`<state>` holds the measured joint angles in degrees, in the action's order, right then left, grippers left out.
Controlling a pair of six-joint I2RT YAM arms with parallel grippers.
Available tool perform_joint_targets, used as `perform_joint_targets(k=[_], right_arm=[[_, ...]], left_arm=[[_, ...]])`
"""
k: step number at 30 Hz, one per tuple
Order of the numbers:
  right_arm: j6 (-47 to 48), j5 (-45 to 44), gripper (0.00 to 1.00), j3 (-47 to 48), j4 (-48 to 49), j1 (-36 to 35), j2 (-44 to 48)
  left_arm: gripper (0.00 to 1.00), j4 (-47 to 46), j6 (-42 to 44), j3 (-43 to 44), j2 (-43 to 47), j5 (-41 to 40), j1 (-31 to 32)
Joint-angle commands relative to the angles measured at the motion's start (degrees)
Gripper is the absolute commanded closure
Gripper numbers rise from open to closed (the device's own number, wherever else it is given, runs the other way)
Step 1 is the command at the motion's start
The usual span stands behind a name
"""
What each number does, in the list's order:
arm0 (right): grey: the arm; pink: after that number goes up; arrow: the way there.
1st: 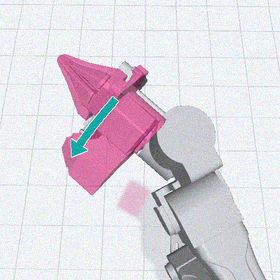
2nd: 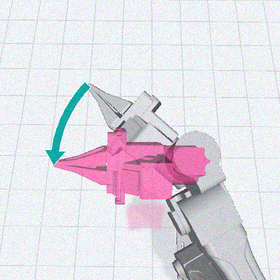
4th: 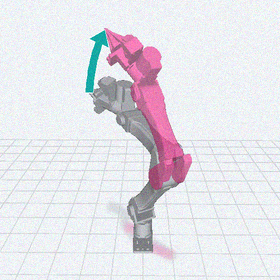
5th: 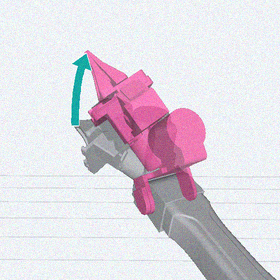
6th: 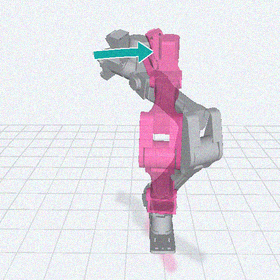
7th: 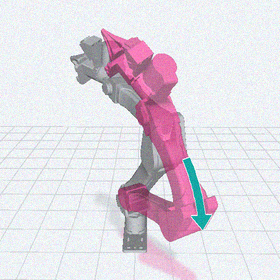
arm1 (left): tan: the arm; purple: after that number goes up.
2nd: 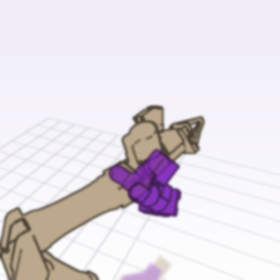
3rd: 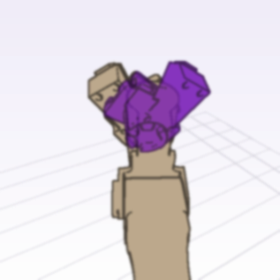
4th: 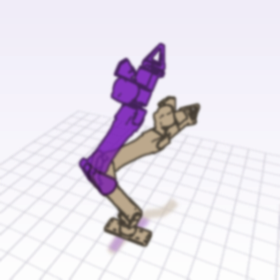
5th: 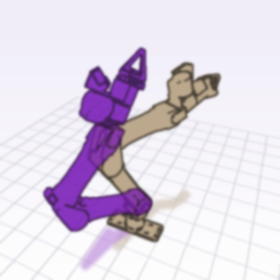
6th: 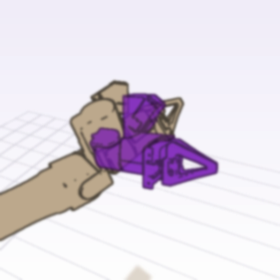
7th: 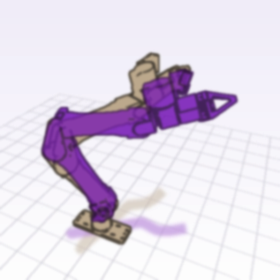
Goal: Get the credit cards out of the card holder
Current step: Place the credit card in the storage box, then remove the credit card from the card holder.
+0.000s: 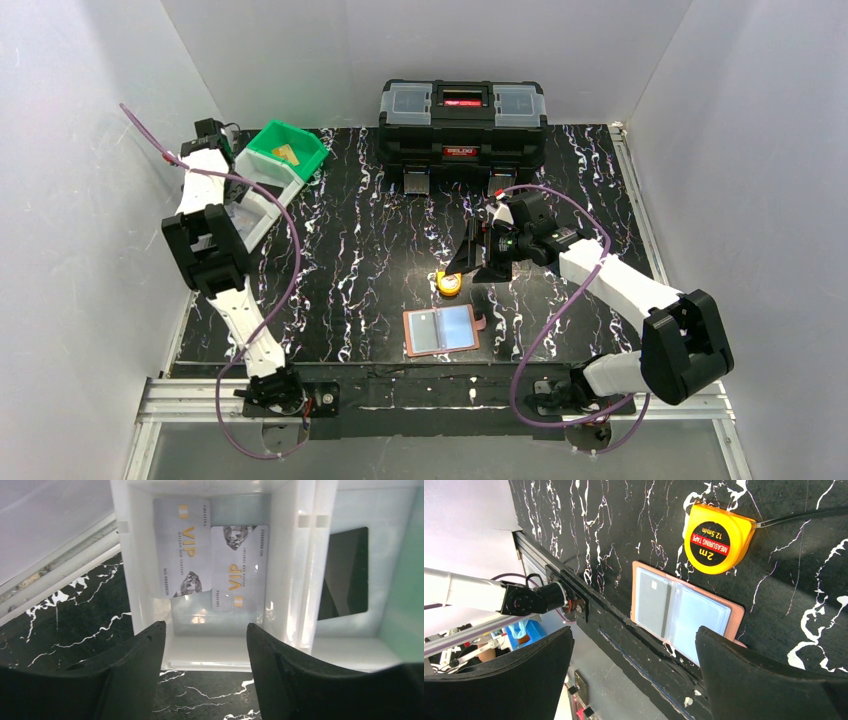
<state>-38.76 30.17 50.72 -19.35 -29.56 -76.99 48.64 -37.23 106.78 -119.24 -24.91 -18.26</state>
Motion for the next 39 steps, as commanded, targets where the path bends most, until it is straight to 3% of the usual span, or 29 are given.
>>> perform_joint_targets(k=[1, 11, 17, 26, 39], right_arm=[[0.7, -0.1, 0.02, -0.4, 1.3, 0.4, -0.1], [-0.2, -1.3, 0.02, -1.6, 1.2, 0.1, -0.3], [-0.8, -4.5, 0.02, -2.5, 0.6, -2.0, -0.6], [-5.0, -11.7, 0.02, -3.4, 0.3, -10.7, -1.3], [-13.7, -23.4, 0.28, 0.2, -1.1, -25.4, -9.6]], left_arm=[[0.38, -0.2, 1.6, 2.1, 5.8, 3.9, -0.2], [0.28, -0.2, 4.4, -4.2, 13.1, 12.4, 2.7], [0.26, -0.6, 4.4, -15.4, 21.3, 16.7, 7.8], [0.25, -3.2, 5.0, -37.3, 38.4, 28.0, 21.5], [0.26, -9.9, -0.5, -60.2, 56.4, 41.6, 36.2]])
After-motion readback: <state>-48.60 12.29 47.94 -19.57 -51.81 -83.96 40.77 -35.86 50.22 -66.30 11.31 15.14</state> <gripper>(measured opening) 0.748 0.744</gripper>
